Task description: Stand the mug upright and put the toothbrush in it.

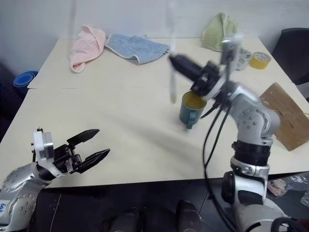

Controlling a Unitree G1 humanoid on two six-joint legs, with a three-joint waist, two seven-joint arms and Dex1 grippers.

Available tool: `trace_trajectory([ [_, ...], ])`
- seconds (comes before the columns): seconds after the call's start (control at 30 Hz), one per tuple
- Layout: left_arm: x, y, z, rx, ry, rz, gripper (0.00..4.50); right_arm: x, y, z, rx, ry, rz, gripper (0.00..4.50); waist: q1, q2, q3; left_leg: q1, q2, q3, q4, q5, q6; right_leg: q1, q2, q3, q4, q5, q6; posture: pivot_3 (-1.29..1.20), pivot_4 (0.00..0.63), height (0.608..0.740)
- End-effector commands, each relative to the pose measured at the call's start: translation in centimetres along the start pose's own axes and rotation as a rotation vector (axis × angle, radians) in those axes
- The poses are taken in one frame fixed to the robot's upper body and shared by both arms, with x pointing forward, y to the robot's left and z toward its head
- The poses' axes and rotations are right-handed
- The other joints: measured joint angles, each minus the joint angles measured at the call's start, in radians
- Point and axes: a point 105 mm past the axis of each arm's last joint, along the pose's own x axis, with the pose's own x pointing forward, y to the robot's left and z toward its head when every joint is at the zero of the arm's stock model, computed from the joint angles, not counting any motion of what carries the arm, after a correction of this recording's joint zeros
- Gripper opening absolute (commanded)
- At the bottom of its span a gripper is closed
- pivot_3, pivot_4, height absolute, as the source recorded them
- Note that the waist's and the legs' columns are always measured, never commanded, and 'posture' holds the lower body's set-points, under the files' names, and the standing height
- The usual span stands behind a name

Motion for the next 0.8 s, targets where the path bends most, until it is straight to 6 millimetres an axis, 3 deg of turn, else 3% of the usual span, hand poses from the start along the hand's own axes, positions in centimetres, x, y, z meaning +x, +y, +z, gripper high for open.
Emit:
trace_trajectory([
  [0.03, 1.3, -0.6, 0.8, 0.011, -0.039, -0.053, 4.50, -0.7, -2.5, 0.4, -0.201, -0.034, -0.100, 0.15, -0.003, 0.000, 0.000, 0.000, 0.000, 0.000, 0.000, 0.000, 0.000, 0.000, 0.000, 0.000, 0.000, 0.000, 0.000, 0.00, 0.150, 0.740],
  [0.17, 2.1, -0.1, 0.7, 0.020, -0.041, -0.066, 4.50, -1.5, -4.4, -2.7, -0.248, -0.004, -0.170, 0.15, -0.010, 0.001, 0.000, 0.001, 0.001, 0.002, -0.001, 0.000, 0.000, 0.000, 0.000, 0.000, 0.000, 0.000, 0.000, 0.00, 0.150, 0.740],
  [0.4, 2.0, 0.5, 0.7, 0.035, -0.032, -0.055, 4.50, -0.8, -2.9, -5.3, -0.157, -0.044, -0.097, 0.15, -0.016, 0.004, 0.003, 0.001, 0.001, 0.002, -0.001, 0.001, -0.001, 0.000, 0.001, 0.000, 0.000, 0.000, 0.000, 0.00, 0.150, 0.740],
  [0.5, 1.7, 0.7, 0.7, 0.045, -0.023, -0.038, 4.50, -1.9, -2.9, -6.0, -0.145, -0.023, -0.105, 1.08, -0.010, 0.005, 0.003, 0.001, 0.001, 0.001, -0.001, 0.001, -0.001, 0.000, 0.001, 0.000, 0.000, 0.000, 0.000, 0.00, 0.150, 0.740],
  [0.67, -0.1, 1.3, 0.1, 0.127, 0.051, 0.028, 4.50, -4.8, -2.8, -4.8, -0.288, 0.049, -0.078, 2.58, 0.002, 0.008, 0.005, 0.000, 0.001, -0.001, 0.001, 0.001, -0.001, 0.001, 0.001, -0.001, -0.001, 0.000, 0.000, 0.00, 0.150, 0.740],
  [0.8, -3.1, 2.0, -1.4, 0.205, 0.180, 0.110, 4.50, -10.1, -1.9, -6.1, -0.504, 0.332, 0.087, 3.94, 0.002, 0.010, 0.006, 0.000, 0.001, -0.001, 0.000, 0.001, -0.001, 0.001, 0.001, -0.001, -0.003, 0.000, 0.000, 0.00, 0.150, 0.740],
])
